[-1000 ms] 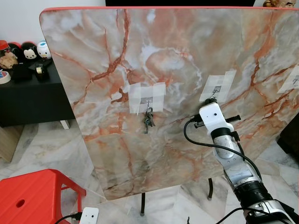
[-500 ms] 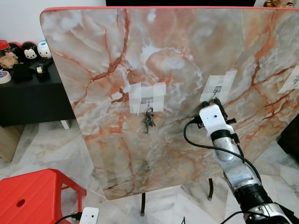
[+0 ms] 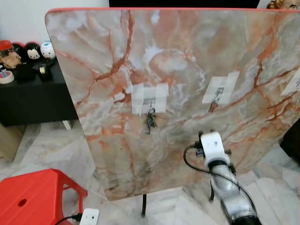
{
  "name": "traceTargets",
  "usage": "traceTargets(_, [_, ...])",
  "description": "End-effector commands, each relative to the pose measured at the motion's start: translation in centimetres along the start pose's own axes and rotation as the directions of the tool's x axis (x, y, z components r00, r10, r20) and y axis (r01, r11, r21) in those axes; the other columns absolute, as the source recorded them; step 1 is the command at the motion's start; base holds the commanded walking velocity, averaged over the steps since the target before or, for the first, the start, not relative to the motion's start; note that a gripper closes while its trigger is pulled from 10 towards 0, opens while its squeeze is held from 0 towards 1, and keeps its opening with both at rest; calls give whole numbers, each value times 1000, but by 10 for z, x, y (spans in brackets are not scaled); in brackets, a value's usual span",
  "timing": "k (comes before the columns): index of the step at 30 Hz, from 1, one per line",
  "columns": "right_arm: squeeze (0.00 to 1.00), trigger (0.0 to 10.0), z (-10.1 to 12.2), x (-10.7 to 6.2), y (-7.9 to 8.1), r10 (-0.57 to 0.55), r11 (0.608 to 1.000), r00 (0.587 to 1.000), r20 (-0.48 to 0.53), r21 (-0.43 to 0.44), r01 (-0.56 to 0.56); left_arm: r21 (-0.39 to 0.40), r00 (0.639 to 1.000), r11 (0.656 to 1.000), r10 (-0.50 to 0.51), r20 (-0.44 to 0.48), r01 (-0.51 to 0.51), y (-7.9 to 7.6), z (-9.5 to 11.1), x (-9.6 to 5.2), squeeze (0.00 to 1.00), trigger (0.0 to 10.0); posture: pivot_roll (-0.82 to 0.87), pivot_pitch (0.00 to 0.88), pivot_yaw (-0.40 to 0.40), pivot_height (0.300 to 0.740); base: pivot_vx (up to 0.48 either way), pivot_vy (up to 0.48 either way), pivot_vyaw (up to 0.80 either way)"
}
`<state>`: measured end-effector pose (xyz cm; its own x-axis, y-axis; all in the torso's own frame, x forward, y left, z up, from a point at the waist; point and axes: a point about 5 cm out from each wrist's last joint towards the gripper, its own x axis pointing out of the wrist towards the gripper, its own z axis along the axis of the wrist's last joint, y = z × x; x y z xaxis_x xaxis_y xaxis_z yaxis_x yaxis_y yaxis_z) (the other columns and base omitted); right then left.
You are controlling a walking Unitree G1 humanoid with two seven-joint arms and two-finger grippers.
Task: Hang keys on a hook
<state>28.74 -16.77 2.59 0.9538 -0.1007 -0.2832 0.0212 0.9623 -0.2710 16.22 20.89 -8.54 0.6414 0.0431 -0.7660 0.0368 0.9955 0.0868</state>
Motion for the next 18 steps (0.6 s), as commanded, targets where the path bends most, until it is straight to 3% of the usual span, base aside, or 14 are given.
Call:
traceTargets(1, [0,10000,-39,-8,-1,14,999,982,-187,46,-6,6,1000,1000,2,-10,-2,2,-3,-1,0,10000,17,15,-82,740,0,0,0])
traceTargets(3, [0,10000,-69,-20,1,20,999,951,-309,51,-5,3,1000,1000,10,-8,-10,4,-2,-1,0,10000,25,14,-81,740,0,0,0])
traceTargets(5, [0,10000,-101,-40,3,23,989,894,-447,142,45,3,1000,1000,16,-6,-16,7,-2,-1,0,10000,30,16,-71,740,0,0,0])
traceTargets(18, [0,10000,-150,-83,12,56,923,769,-636,327,203,47,1000,998,28,-13,-28,18,3,-1,0,10000,21,0,-12,740,0,0,0])
